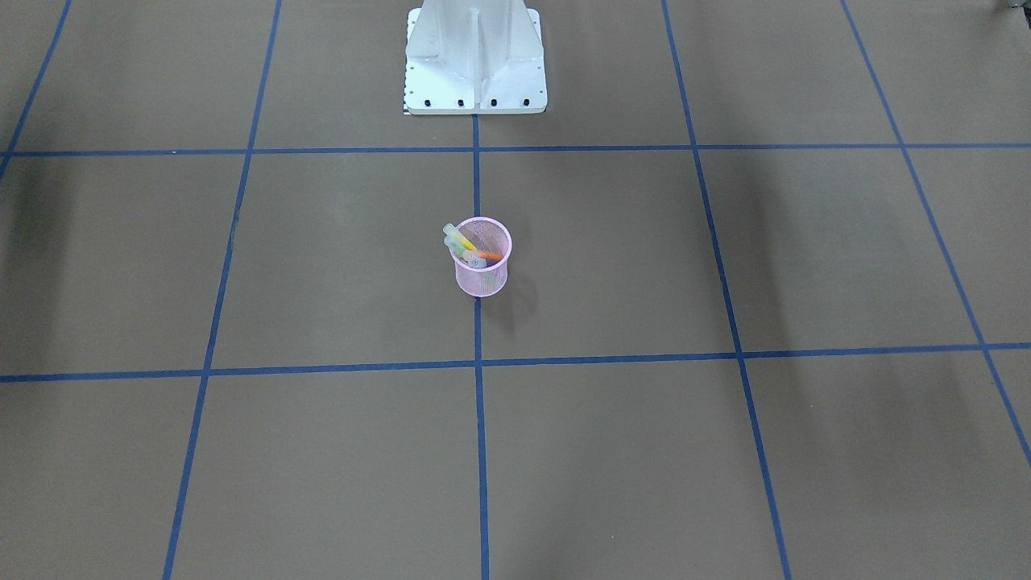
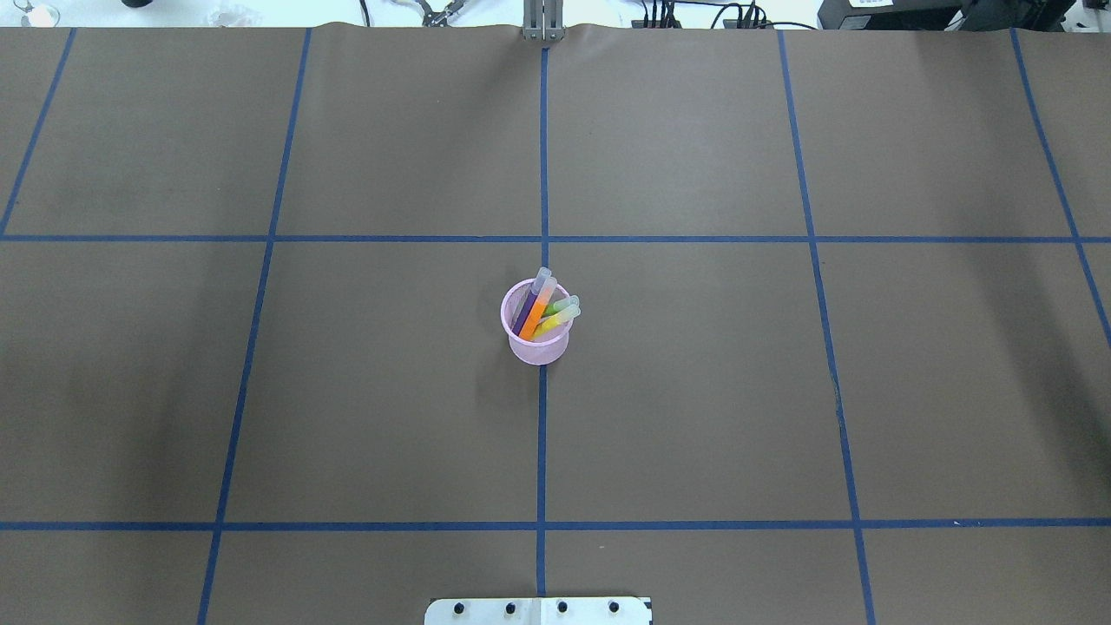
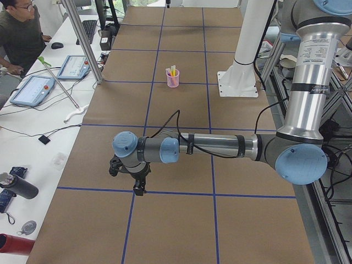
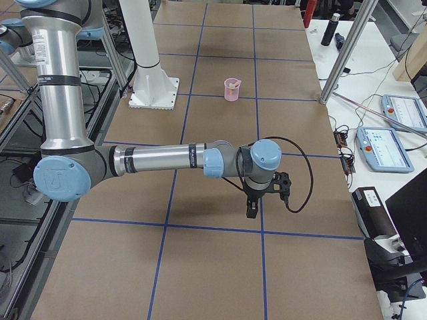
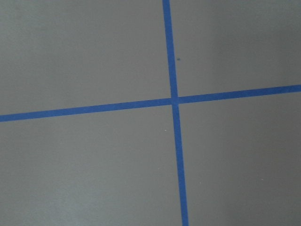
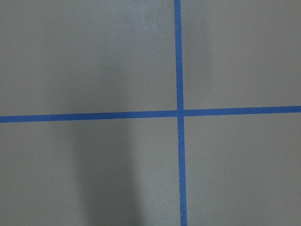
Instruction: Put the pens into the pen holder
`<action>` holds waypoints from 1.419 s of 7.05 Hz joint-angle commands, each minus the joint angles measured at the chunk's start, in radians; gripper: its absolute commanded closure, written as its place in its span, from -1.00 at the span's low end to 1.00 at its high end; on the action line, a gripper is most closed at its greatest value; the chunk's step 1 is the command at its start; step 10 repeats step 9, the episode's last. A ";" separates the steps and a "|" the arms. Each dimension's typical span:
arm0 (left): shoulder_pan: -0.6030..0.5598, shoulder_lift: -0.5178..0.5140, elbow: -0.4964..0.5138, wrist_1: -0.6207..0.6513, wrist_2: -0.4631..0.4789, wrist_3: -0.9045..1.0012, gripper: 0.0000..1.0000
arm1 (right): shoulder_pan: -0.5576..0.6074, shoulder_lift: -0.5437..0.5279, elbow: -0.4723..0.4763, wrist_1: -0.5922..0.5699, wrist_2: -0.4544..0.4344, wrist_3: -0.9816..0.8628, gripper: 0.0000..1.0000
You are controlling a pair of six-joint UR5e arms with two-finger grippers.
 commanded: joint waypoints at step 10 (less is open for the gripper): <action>-0.059 0.001 -0.050 -0.047 -0.002 -0.002 -1.00 | 0.002 0.000 0.007 0.000 0.012 -0.002 -1.00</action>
